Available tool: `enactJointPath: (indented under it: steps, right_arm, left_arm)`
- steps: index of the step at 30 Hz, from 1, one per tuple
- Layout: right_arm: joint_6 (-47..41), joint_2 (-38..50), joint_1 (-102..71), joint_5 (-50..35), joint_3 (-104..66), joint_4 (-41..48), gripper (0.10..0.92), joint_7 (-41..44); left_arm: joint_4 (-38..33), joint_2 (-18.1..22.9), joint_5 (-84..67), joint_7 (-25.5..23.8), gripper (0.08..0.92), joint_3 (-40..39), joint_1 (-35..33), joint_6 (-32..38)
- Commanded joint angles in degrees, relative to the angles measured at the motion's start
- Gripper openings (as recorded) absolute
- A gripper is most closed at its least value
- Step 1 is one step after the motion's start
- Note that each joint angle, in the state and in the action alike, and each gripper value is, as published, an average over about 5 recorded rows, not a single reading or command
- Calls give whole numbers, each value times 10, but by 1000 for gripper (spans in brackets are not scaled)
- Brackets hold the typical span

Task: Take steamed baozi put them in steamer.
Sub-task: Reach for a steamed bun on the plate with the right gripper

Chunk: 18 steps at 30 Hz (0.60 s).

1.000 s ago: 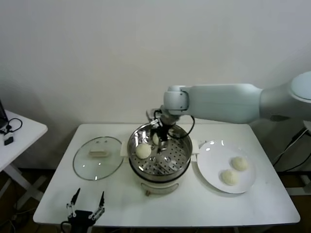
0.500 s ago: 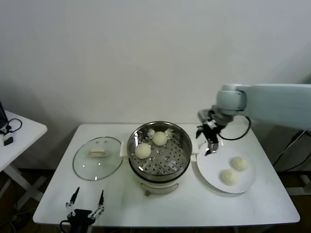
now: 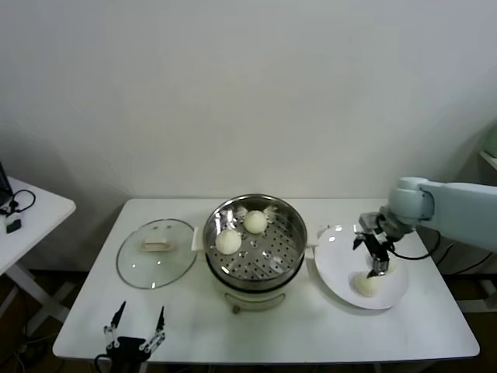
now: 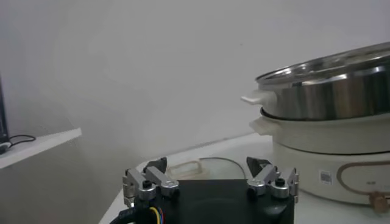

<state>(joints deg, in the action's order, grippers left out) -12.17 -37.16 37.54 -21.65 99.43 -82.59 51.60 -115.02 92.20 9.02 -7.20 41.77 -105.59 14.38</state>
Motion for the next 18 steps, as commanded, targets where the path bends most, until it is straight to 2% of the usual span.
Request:
enactJointPath:
  steps: [1, 18]
  right_arm:
    - [8, 31, -129, 63, -83, 59, 823, -3]
    - [2, 16, -183, 77, -130, 74, 823, -13]
  left_arm:
    - [5, 28, 4, 0, 823, -1, 0, -1]
    - [9, 24, 15, 0, 823, -3, -7, 1]
